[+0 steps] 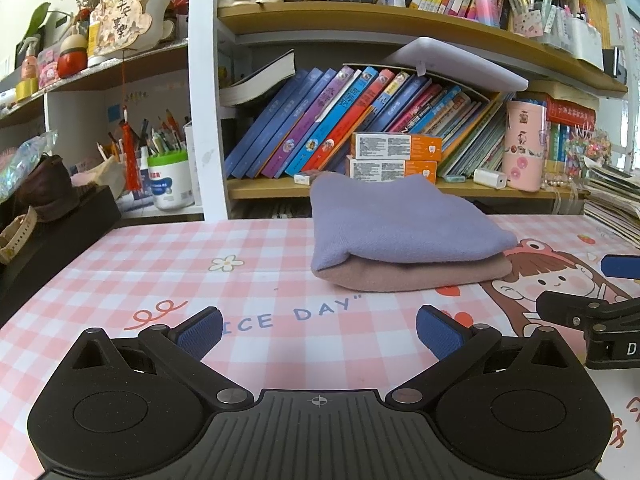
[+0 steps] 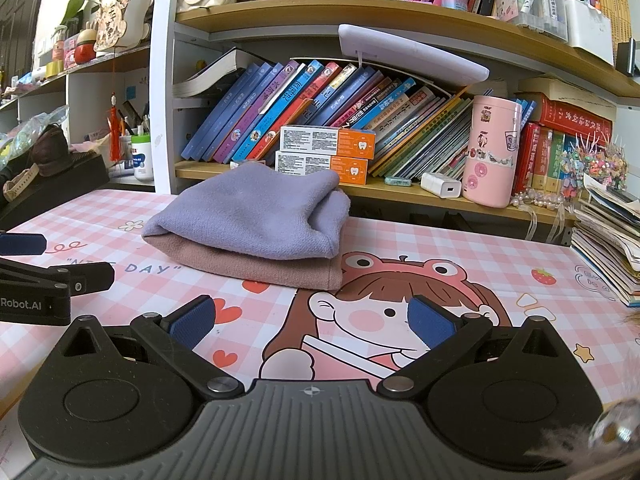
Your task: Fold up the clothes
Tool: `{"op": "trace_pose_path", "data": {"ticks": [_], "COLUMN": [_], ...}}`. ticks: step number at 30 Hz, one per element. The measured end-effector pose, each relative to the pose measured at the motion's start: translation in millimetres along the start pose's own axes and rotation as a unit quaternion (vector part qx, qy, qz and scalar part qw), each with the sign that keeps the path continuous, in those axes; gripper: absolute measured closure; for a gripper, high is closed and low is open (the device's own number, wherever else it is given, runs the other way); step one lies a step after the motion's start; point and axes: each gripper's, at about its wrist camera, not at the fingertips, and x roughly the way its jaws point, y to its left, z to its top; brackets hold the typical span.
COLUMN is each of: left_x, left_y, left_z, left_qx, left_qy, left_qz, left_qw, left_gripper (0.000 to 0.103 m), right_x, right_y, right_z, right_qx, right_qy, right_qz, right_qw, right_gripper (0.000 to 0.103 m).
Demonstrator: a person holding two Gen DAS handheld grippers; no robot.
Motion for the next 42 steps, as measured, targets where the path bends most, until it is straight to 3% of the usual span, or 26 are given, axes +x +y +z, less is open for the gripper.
{"op": "trace_pose_path", "data": {"ticks": [42], "left_x": [-0.2], "left_y": [-0.6], "left_z": [-0.8], "left_qx": [0.005], "left_qy": [-0.003], "left_qz": [0.001], "left_qw": [1.0000], "left_gripper": [0.000], "right_x": [0.8], "right_y": [-0.9], "right_z": [0.5], "right_qx": [0.000], "right_qy": [0.001], "right_qz": [0.001], "right_qw": [1.000], "right_gripper": [0.000]}}
